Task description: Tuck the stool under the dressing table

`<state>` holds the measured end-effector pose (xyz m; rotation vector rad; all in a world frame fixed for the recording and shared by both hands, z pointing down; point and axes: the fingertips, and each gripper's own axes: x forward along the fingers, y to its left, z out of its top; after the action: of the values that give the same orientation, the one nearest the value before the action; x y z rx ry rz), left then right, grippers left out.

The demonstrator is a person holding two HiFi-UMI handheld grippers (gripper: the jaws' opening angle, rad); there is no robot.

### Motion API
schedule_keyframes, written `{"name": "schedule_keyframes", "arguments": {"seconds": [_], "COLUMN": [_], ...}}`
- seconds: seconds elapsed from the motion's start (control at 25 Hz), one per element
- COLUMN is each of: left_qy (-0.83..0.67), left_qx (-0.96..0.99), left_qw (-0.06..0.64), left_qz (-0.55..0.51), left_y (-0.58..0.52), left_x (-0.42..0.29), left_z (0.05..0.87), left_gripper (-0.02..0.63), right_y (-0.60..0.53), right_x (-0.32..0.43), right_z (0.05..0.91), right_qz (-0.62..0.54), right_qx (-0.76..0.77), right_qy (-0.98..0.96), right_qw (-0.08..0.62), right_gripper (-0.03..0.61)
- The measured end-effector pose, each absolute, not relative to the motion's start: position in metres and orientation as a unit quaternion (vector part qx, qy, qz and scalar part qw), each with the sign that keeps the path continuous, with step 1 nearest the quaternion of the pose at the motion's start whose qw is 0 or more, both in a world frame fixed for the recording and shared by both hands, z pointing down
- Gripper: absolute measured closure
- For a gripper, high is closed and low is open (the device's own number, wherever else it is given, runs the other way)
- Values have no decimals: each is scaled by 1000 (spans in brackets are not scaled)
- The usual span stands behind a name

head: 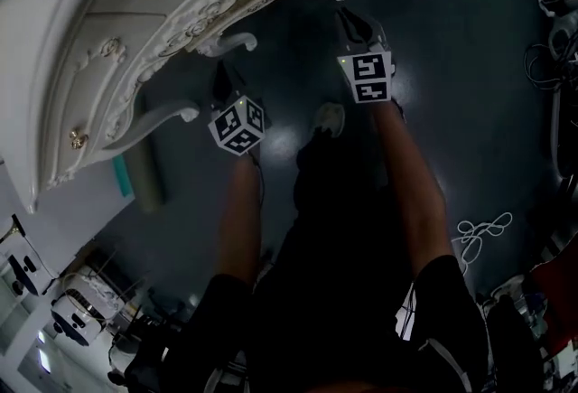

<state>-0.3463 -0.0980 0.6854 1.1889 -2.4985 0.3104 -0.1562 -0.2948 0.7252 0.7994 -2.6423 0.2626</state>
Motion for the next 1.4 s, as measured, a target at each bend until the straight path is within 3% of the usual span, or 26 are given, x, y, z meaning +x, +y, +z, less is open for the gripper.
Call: {"name": "schedule_keyframes", "arguments": {"seconds": [0.12,0.56,1.4], "left_qy": [-873,-836,-825], "left_qx": [427,458,493], "left_qw": [198,231,250], "left_qz": [127,194,116], "left_y": [-91,-69,-44], "left_x": [-337,-291,-185], "left_z": [669,574,426], "left_gripper": [606,606,606], "right_y": [-280,-229,-166], "right_x": [-153,-122,-49], "right_z": [713,630,480], "right_qz": [114,180,207], "right_qx": [277,255,267], "right_qy": [-932,-913,-896], "right_qw": [204,264,286], "right_gripper": [578,580,580]}}
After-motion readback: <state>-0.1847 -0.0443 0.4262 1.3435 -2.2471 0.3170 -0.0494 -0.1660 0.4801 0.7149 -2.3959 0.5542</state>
